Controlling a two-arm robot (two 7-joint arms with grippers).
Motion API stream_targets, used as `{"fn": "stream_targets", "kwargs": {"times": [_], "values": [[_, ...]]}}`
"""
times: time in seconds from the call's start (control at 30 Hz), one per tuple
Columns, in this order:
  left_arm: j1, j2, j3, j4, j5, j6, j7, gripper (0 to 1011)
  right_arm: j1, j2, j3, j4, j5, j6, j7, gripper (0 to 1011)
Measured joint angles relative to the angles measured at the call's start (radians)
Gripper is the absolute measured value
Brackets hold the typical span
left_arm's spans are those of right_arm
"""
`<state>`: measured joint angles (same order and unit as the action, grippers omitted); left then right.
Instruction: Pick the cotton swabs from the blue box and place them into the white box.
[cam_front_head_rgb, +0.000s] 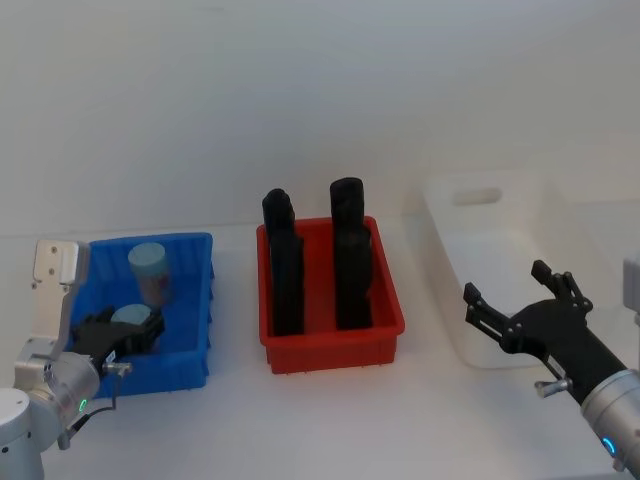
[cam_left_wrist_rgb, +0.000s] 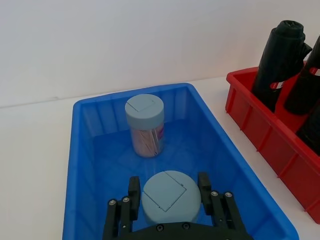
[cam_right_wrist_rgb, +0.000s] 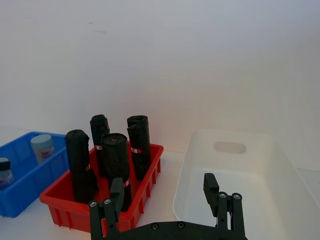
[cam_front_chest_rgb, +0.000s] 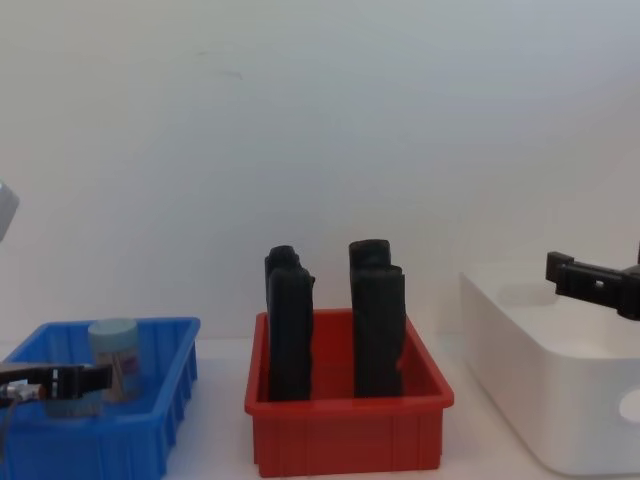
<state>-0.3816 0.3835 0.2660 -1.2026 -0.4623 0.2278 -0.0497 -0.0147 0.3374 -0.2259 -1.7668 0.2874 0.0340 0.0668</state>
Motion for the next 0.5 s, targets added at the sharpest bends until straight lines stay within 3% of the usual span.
{"fn": "stream_targets", "kwargs": {"times": [0.13, 0.5], "values": [[-0.001, -0.001, -0.001, 0.001, -0.002, -0.002, -0.009, 670, 0.000, 0.000, 0.000, 0.000, 0.000, 0.000, 0.000, 1002], [0.006, 0.006, -0.005, -0.053, 0.011, 0.001, -0.025, 670, 0.000, 0.000, 0.000, 0.000, 0.000, 0.000, 0.000, 1002]]}}
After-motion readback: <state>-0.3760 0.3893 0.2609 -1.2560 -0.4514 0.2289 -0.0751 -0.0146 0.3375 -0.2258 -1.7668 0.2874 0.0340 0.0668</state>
